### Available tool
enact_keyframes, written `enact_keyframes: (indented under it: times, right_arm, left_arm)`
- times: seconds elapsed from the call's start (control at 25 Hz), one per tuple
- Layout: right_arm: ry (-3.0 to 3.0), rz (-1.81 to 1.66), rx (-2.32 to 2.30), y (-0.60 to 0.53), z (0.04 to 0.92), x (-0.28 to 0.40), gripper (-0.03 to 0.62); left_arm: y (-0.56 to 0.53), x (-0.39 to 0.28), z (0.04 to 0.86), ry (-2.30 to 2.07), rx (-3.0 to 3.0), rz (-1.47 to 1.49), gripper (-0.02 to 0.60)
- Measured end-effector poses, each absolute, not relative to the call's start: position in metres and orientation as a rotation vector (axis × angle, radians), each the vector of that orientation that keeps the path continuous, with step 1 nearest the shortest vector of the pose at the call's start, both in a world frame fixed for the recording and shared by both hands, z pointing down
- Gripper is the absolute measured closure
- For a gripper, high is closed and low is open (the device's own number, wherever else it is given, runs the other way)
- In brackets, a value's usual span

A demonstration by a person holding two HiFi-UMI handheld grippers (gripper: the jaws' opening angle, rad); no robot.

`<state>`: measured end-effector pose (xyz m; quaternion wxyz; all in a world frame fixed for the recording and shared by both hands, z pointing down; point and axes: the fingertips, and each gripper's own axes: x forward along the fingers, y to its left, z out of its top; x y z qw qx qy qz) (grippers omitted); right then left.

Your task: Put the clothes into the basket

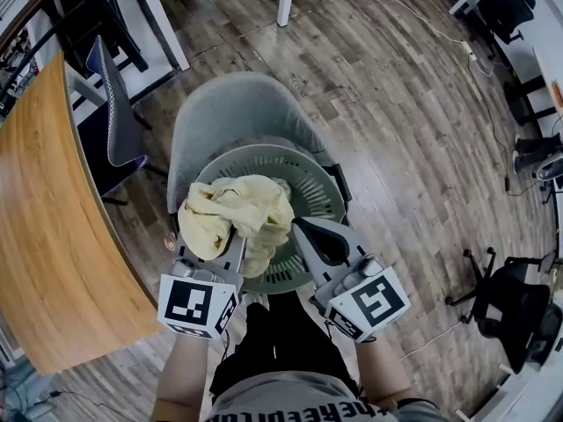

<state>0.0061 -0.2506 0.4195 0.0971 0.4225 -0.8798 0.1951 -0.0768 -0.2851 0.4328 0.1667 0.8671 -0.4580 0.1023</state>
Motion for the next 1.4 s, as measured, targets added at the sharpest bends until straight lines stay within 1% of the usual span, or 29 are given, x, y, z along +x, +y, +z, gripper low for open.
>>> enact_keyframes:
  times: [0.96,1.4]
  right_arm:
    - [-2.551,0.708,1.161,-0.252,0.483,0.013,0.585]
    - [-2.538,0.742,1.17,-0.251,0.495,0.021,0.585]
  left_arm:
    - [-0.279,-0.06,0.53,-1.248,2.342,0.452,0.462]
    - [-0.268,-0.044,0.563,-1.143,2.298,0.565,0.457]
